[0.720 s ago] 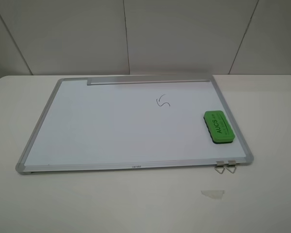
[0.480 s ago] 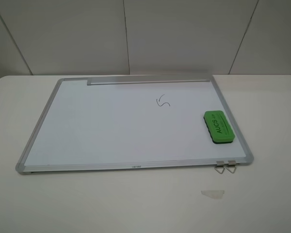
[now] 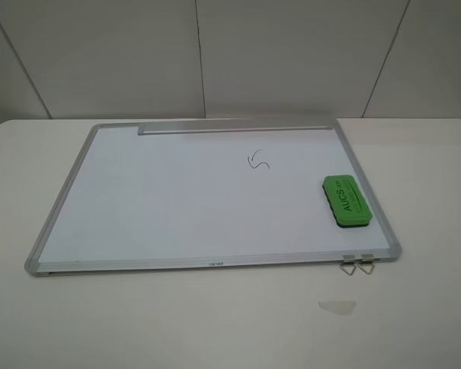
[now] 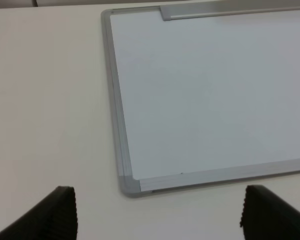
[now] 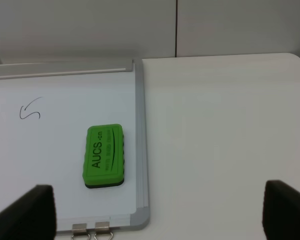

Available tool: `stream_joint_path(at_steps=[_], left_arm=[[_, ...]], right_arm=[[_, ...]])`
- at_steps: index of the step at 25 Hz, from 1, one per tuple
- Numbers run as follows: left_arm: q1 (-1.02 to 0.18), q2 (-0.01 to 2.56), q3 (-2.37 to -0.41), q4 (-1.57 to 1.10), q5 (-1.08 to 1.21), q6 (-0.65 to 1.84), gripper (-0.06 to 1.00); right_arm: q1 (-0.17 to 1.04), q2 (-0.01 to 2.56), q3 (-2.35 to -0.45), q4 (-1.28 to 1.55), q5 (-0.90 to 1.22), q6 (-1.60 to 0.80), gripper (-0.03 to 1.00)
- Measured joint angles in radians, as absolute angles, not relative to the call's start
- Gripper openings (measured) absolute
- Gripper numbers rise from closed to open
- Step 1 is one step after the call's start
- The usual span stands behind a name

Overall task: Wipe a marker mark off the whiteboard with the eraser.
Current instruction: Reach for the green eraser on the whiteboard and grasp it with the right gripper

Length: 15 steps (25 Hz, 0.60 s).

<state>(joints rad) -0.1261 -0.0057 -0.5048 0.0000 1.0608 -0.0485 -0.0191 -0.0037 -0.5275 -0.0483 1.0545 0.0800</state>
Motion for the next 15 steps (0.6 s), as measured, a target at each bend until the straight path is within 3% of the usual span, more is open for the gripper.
stream_joint_path(at_steps=[15], left_arm=[[-0.126,-0.006,-0.505,0.0,1.061,-0.048,0.69]], right_arm=[[-0.019,-0.004,-0.527,-0.048,1.055,0.08,0.82]])
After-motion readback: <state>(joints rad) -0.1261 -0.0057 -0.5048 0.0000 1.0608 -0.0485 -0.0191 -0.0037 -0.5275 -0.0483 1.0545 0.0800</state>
